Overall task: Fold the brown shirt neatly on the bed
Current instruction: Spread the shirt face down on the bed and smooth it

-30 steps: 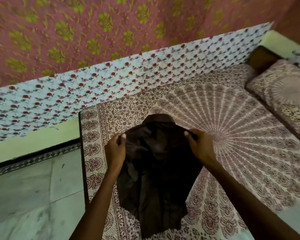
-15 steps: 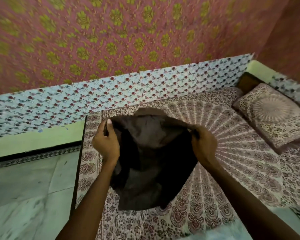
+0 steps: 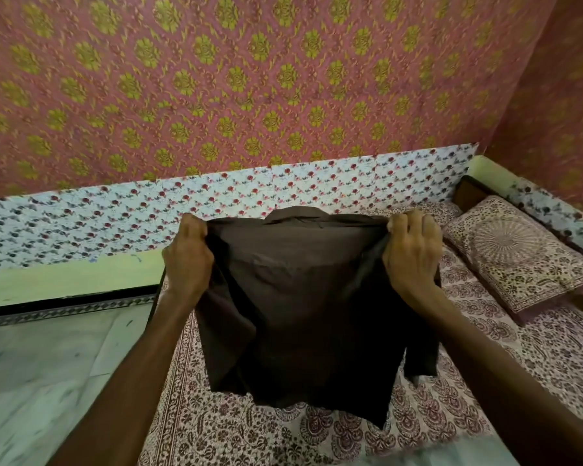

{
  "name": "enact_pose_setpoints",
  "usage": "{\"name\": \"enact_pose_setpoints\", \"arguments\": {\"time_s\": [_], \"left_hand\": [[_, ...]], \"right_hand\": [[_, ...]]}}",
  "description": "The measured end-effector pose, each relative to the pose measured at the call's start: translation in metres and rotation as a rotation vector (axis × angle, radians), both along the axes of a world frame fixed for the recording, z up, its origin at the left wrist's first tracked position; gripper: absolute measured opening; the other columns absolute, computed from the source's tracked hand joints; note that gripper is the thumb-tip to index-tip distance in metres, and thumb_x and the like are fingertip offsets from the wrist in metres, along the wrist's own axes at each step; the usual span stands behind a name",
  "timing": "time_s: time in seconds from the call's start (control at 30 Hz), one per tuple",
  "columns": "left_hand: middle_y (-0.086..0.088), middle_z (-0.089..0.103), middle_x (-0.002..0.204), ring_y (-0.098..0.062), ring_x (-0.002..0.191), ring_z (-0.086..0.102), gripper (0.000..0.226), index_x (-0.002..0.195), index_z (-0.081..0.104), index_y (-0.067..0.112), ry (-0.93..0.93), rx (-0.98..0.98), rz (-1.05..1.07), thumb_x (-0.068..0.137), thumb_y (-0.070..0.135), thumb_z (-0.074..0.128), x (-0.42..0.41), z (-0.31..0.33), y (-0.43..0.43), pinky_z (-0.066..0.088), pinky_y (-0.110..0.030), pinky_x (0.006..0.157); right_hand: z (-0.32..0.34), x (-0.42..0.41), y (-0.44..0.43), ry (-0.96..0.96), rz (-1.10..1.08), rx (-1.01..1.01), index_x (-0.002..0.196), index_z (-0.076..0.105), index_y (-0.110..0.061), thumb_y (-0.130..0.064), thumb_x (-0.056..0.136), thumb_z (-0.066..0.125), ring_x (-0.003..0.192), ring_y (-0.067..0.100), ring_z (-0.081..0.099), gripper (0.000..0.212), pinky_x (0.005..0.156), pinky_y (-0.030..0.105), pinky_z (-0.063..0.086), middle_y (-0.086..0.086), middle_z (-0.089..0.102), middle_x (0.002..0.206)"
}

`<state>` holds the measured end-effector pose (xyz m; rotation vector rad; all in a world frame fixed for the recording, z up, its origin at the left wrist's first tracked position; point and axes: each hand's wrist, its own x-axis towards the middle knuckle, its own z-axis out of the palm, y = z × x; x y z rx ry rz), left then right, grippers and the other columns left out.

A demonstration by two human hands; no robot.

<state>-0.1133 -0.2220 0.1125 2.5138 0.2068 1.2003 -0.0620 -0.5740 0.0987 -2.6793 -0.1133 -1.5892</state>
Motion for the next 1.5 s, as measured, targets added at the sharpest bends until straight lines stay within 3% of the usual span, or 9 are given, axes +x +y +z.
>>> {"name": "enact_pose_setpoints", "arguments": {"time_s": [0.13,0.27,0.6,0.73,0.87,1.13,1.23,1.37,1.5], "left_hand": [[-0.012,0.052,0.092,-0.032,0.056,0.049,0.036,0.096,0.05,0.013,0.222,0.543,-0.144,0.069,-0.01,0.06,0.003,0.003,0.016,0.028,-0.028,0.045],[-0.007,0.056,0.101,-0.031,0.078,0.063,0.031,0.098,0.066,0.017,0.423,0.649,-0.234,0.071,0.004,0.071,-0.001,-0.013,0.006,0.05,-0.036,0.052],[-0.009,0.061,0.106,-0.033,0.071,0.066,0.045,0.097,0.058,0.016,0.474,0.423,-0.173,0.062,-0.01,0.07,0.001,-0.079,-0.003,0.049,-0.036,0.049],[-0.009,0.061,0.11,-0.036,0.081,0.065,0.038,0.101,0.065,0.012,0.386,0.285,-0.033,0.069,-0.009,0.064,0.029,-0.095,-0.012,0.053,-0.041,0.06],[-0.012,0.057,0.123,-0.036,0.099,0.059,0.042,0.116,0.06,0.011,0.433,0.198,0.119,0.076,-0.004,0.059,0.074,-0.11,-0.037,0.047,-0.045,0.082],[-0.006,0.069,0.108,-0.028,0.103,0.066,0.014,0.092,0.071,0.022,1.268,0.096,-0.013,0.085,0.015,0.06,0.23,-0.223,-0.031,0.049,-0.035,0.089],[-0.003,0.067,0.106,-0.026,0.103,0.065,0.016,0.097,0.066,0.026,1.273,0.117,-0.073,0.086,0.016,0.06,0.287,-0.287,-0.023,0.049,-0.035,0.089],[0.001,0.071,0.095,-0.024,0.093,0.069,0.027,0.066,0.061,0.044,1.421,-0.027,-0.271,0.075,0.02,0.069,0.377,-0.414,0.013,0.054,-0.04,0.088],[-0.003,0.068,0.103,-0.027,0.094,0.067,0.012,0.089,0.068,0.027,1.206,-0.047,-0.107,0.087,0.016,0.064,0.46,-0.431,-0.014,0.054,-0.039,0.085]], "right_hand": [[-0.002,0.006,-0.043,0.113,0.12,-0.343,0.088,0.069,-0.011,-0.009,0.085,0.06,0.09,0.032,0.046,0.01,0.072,0.041,0.033,0.016,0.059,0.106],[-0.015,0.004,-0.047,0.406,-0.059,-0.332,0.087,0.069,-0.006,-0.011,0.078,0.066,0.098,0.034,0.042,0.01,0.079,0.041,0.033,0.018,0.056,0.112],[-0.064,0.017,-0.051,0.564,0.038,0.047,0.083,0.065,0.001,-0.008,0.086,0.064,0.094,0.033,0.048,0.01,0.08,0.043,0.042,0.017,0.056,0.104],[-0.078,0.036,-0.044,0.456,-0.02,0.127,0.084,0.064,0.002,0.004,0.074,0.063,0.091,0.034,0.048,0.01,0.076,0.04,0.04,0.02,0.056,0.104],[-0.098,0.074,-0.021,0.575,-0.171,0.223,0.099,0.058,-0.001,-0.013,0.081,0.056,0.103,0.038,0.046,0.022,0.086,0.047,0.038,0.023,0.049,0.121],[-0.203,0.211,-0.011,1.468,-0.299,-0.25,0.129,0.049,-0.014,-0.026,0.093,0.05,0.137,0.038,0.031,0.038,0.116,0.05,0.022,0.013,0.043,0.142],[-0.262,0.261,-0.014,1.521,-0.248,-0.293,0.129,0.049,-0.011,-0.021,0.093,0.051,0.131,0.033,0.039,0.038,0.113,0.046,0.031,0.013,0.046,0.139],[-0.348,0.337,-0.016,1.651,-0.148,-0.235,0.122,0.054,-0.012,-0.019,0.095,0.048,0.12,0.026,0.05,0.028,0.109,0.041,0.036,0.008,0.057,0.127],[-0.427,0.427,-0.011,1.486,-0.149,-0.17,0.114,0.063,-0.011,-0.017,0.093,0.055,0.111,0.025,0.054,0.023,0.102,0.04,0.042,0.007,0.058,0.122]]}}
